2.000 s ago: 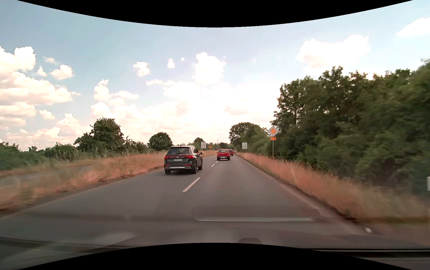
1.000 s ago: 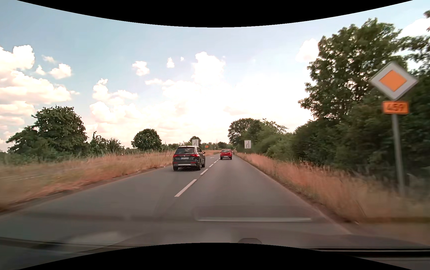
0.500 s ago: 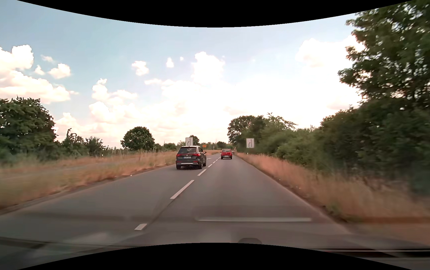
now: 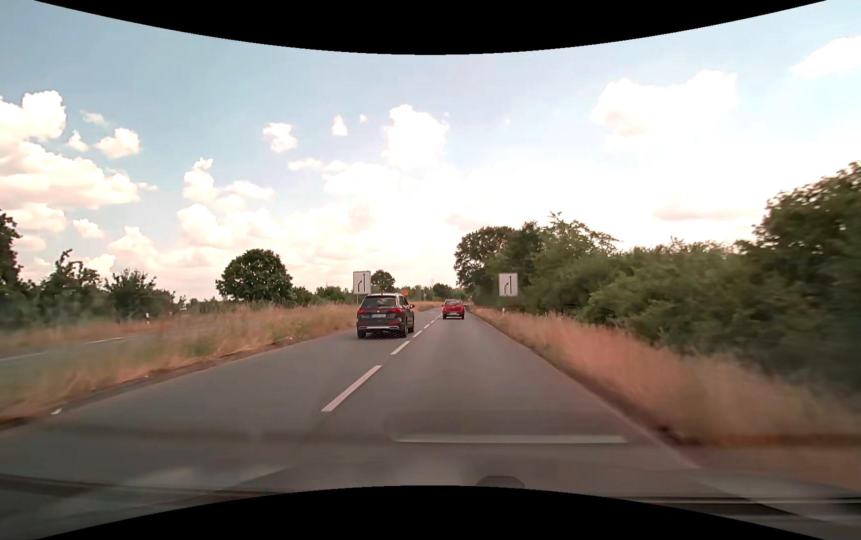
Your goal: Follow the waypoints while adhering to traffic rules and regulations
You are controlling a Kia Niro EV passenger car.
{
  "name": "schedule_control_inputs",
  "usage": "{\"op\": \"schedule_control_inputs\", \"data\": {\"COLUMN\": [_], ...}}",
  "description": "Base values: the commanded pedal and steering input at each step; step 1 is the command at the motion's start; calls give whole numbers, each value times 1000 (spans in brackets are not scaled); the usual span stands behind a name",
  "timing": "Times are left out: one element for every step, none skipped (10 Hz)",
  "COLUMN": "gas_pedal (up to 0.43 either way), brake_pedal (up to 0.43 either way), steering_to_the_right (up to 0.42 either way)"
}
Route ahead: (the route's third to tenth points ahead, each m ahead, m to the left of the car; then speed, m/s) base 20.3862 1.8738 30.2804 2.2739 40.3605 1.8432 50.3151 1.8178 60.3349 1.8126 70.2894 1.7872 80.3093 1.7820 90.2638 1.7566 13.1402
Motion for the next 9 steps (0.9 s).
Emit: {"op": "schedule_control_inputs", "data": {"gas_pedal": [79,79,79,79,79,79,79,79,79], "brake_pedal": [0,0,0,0,0,0,0,0,0], "steering_to_the_right": [-5,-5,-5,-6,-5,-6,-5,-6,-5]}}
